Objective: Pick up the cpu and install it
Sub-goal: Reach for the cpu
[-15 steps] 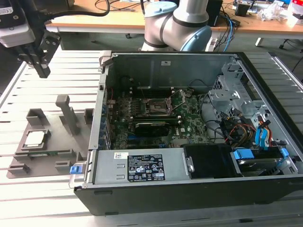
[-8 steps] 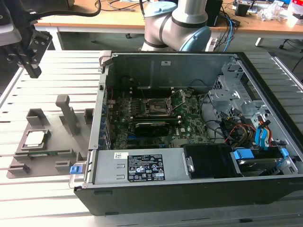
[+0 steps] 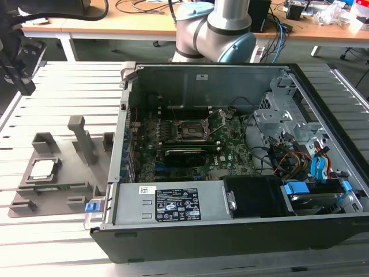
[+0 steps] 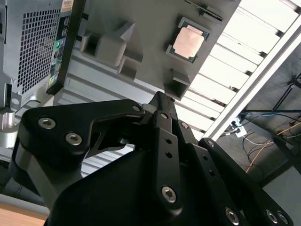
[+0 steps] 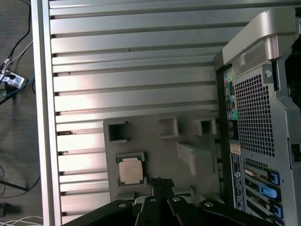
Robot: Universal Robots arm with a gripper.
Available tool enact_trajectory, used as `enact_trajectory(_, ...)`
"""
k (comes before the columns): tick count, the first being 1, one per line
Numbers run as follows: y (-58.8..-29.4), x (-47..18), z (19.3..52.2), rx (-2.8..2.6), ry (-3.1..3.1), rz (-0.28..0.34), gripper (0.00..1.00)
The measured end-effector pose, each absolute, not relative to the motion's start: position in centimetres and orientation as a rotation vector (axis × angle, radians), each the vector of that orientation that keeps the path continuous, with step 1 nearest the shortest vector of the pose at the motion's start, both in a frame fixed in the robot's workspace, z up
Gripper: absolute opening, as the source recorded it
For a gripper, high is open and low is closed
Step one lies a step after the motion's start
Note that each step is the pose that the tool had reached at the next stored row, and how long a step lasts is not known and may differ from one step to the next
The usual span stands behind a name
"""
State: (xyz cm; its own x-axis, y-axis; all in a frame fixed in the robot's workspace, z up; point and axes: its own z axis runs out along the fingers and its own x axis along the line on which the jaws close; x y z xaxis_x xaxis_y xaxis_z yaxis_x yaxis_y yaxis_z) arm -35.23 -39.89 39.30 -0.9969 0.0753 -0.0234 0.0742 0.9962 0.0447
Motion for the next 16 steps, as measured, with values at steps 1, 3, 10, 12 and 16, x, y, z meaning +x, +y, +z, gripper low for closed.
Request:
enact_trajectory(1, -39.9, -35.5, 39.3, 0.117, 3.114, 0.068, 0.11)
enact_trajectory(3, -39.9, -36.1, 39.3, 0.117, 3.114, 0.068, 0.11)
enact_trajectory(10, -39.9, -38.2, 39.3, 0.117, 3.114, 0.068, 0.11)
enact_trajectory(12, -39.9, -38.4, 39.3, 0.117, 3.114, 0.068, 0.11)
enact_trajectory(16, -39.9, -39.0, 39.3, 0.117, 3.114, 0.068, 0.11)
